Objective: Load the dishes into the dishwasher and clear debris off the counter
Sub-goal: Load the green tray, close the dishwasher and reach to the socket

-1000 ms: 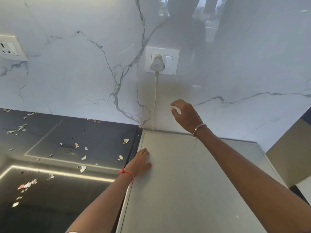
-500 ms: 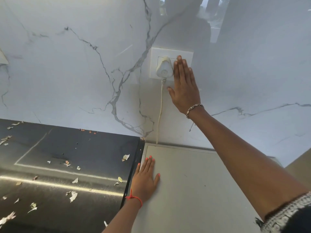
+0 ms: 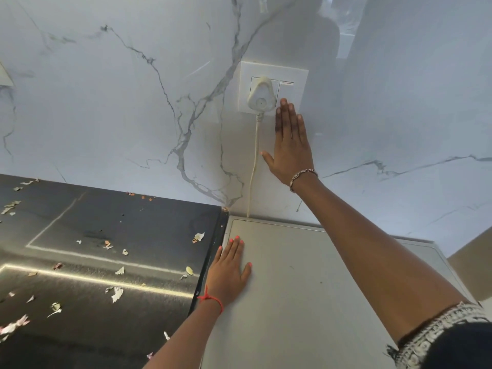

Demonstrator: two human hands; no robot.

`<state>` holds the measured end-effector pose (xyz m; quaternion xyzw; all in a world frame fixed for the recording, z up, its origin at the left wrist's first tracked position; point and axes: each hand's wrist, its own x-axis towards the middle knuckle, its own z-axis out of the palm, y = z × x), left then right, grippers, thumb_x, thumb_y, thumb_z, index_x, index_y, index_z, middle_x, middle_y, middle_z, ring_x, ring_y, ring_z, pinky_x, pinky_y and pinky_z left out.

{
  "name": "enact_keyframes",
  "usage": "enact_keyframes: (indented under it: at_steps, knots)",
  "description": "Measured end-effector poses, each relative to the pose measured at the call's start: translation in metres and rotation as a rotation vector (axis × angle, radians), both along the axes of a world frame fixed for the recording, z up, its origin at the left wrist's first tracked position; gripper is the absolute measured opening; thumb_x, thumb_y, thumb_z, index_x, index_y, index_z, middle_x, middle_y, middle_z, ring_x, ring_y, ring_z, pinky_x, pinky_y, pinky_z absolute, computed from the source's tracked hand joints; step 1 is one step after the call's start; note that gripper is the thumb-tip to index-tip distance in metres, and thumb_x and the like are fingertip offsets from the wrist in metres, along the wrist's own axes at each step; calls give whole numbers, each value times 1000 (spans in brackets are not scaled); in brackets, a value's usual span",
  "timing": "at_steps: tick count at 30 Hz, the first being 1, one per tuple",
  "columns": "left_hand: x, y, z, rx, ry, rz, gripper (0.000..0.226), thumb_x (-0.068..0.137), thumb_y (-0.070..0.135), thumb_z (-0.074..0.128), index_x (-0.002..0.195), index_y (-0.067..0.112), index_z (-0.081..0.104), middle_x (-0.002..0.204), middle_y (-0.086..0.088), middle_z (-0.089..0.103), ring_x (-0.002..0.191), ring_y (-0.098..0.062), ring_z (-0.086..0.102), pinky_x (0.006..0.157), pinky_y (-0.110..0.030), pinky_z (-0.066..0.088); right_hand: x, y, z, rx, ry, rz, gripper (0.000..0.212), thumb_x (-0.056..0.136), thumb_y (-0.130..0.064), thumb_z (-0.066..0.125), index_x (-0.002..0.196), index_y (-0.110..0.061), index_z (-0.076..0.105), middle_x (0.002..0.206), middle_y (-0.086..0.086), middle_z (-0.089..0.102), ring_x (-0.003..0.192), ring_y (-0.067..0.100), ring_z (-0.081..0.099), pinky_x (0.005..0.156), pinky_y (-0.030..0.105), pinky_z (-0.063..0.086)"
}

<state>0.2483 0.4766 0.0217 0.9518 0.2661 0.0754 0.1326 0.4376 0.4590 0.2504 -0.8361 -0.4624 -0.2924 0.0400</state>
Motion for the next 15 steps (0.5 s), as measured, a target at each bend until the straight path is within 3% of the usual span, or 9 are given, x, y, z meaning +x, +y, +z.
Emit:
enact_keyframes:
  at_steps: [4, 6, 9, 15]
  knots:
    - [1, -1, 4, -9, 39, -7, 90, 74, 57, -11, 150, 13, 4, 158, 0, -3, 145, -12, -5, 111, -23, -13, -8, -18, -16, -110, 89, 42, 87, 93, -44, 43, 144, 1, -11, 154, 16, -14, 144, 27, -11, 116, 36, -8]
    - [1, 0, 9, -31, 78, -13, 79, 85, 56, 1, 150, 10, 4, 158, -3, -1, 146, -14, -3, 115, -24, -8, -14, -32, -30, -227, 109, 59, 82, 95, -39, 41, 144, 2, -12, 154, 17, -16, 144, 27, -11, 116, 35, -7]
    - [-2, 2, 21, -47, 107, -33, 61, 99, 39, 29, 149, 8, 12, 157, -5, 10, 145, -17, 7, 118, -27, 2, -26, -56, -49, -344, 150, 56, 74, 98, -36, 34, 144, 2, -9, 154, 17, -14, 144, 27, -10, 118, 36, -4]
    - [-40, -27, 43, -28, 42, -67, 56, 99, 37, 34, 146, 9, 22, 155, -4, 19, 144, -17, 11, 117, -26, 6, -77, -116, -87, -409, 283, 69, 63, 100, -33, 27, 146, 0, -1, 155, 16, -5, 145, 27, -4, 117, 37, -2]
